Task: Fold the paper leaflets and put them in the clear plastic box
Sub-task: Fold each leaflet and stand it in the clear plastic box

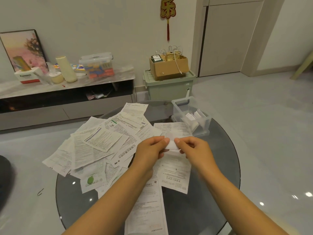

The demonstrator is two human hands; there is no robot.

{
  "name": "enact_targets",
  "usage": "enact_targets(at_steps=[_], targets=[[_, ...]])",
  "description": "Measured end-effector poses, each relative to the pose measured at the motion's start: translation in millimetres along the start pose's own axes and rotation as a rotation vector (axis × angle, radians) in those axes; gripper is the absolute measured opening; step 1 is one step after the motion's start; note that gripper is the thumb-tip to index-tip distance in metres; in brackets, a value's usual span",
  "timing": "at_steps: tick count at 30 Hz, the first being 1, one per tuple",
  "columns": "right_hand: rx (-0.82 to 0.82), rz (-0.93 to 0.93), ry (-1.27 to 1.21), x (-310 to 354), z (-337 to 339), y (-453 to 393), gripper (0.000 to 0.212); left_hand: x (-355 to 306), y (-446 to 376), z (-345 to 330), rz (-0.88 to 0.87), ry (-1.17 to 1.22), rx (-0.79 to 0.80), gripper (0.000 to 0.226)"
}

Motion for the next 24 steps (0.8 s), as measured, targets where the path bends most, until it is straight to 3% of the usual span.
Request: enact_targets(at_steps=[6,10,16,24], targets=[[-0.107,0.025,0.077,20.0,35.8,-12.4,0.022,-13.4,-24.5,-34.3,0.009,0.091,0.043,0.005],[-0.171,0.068,0.182,35.1,59.8,-28.9,0.018,-28.6,-41.7,-50.9,-0.048,0.05,0.059,0.011],[-0.344,0.08,0.5,55.3,102.5,-72.0,0.016,-50.5,-70.6,-64.0,-0.185,-0.179,0.014,0.021],[-0.277,-0.083,1.143,55.0,93.7,-133.8,0.016,-47.2,-107.9,-70.5,-0.316,-0.615,-0.054,0.026]])
Point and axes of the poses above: each hand's wrist, its own y-axis away from the middle knuckle, its own z-axis out of the back of the hand, x = y × z, the point moved 7 cm from there along -y, towards the middle knuckle, and after that the axes turned 10 degrees about x, right-handed, at the moved point
